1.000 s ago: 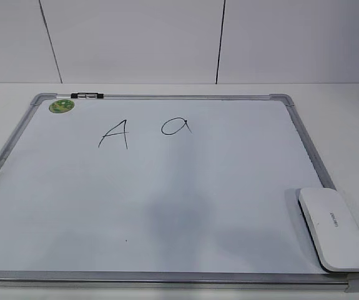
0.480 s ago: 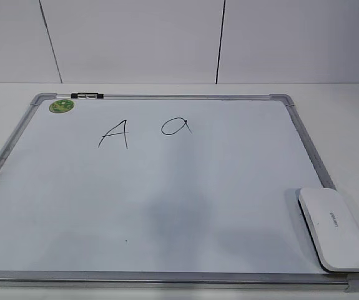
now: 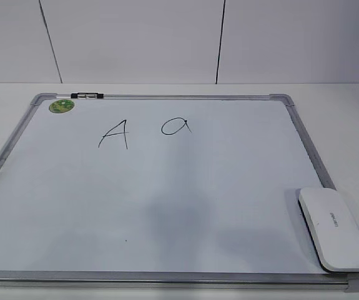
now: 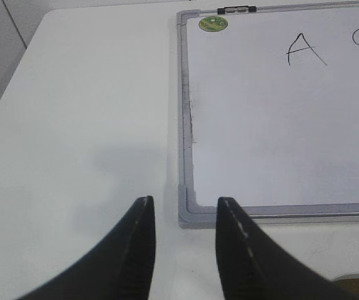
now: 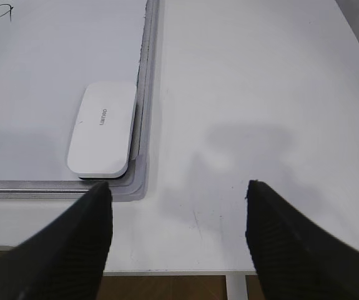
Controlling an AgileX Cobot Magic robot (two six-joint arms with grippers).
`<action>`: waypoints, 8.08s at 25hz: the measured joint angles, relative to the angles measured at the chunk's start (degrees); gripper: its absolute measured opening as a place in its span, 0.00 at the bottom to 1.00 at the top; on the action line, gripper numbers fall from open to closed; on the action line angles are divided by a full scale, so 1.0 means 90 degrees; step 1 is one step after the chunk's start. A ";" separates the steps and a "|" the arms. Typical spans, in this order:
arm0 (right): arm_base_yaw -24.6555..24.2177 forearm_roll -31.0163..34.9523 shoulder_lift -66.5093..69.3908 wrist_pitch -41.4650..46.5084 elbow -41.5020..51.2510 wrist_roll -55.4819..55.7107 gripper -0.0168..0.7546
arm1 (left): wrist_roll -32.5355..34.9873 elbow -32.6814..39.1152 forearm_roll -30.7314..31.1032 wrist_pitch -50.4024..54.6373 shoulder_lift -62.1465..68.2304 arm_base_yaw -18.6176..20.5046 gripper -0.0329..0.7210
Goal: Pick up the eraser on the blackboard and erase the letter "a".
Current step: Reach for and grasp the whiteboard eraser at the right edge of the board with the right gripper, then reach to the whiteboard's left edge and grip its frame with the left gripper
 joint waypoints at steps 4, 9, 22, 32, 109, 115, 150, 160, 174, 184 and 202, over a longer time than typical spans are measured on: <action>0.0000 0.0000 0.0000 0.0000 0.0000 0.0000 0.71 | 0.0000 0.0000 0.0000 0.0000 0.0000 0.0000 0.36; 0.0000 0.0021 0.0000 0.0000 0.0000 0.0000 0.71 | 0.0000 0.0000 0.0000 0.0000 0.0000 0.0000 0.36; 0.0000 0.0021 0.0042 0.0199 -0.1150 0.0000 0.72 | 0.0000 0.0000 0.0000 -0.0003 0.0000 0.0000 0.36; 0.0000 0.0541 0.1545 0.0750 -0.2595 0.0000 0.72 | 0.0000 0.0000 0.0000 -0.0003 0.0000 0.0000 0.36; 0.1658 0.0401 0.9226 -0.0145 -0.3028 0.0999 0.89 | 0.0000 0.0000 0.0000 -0.0003 0.0000 0.0000 0.36; 0.1658 0.0311 0.9482 -0.0697 -0.3028 0.0999 0.89 | 0.0000 0.0000 0.0000 -0.0003 0.0000 0.0000 0.36; 0.1658 0.0287 1.0017 -0.2499 -0.2217 0.1216 0.90 | 0.0000 0.0000 0.0000 -0.0003 0.0000 0.0000 0.36; 0.1658 0.0113 1.0129 -0.2553 -0.2217 0.1681 0.90 | 0.0000 0.0000 0.0000 -0.0003 0.0000 0.0000 0.36; 0.1658 0.0113 1.0269 -0.2712 -0.2217 0.1734 0.89 | 0.0000 0.0000 0.0000 -0.0003 0.0000 0.0000 0.36; 0.1658 0.0113 1.0545 -0.2726 -0.2217 0.1734 0.88 | 0.0000 0.0000 0.0000 -0.0003 0.0000 0.0000 0.36; 0.1658 0.0075 1.0545 -0.2803 -0.2217 0.1866 0.74 | 0.0000 0.0000 0.0000 -0.0003 0.0000 0.0000 0.36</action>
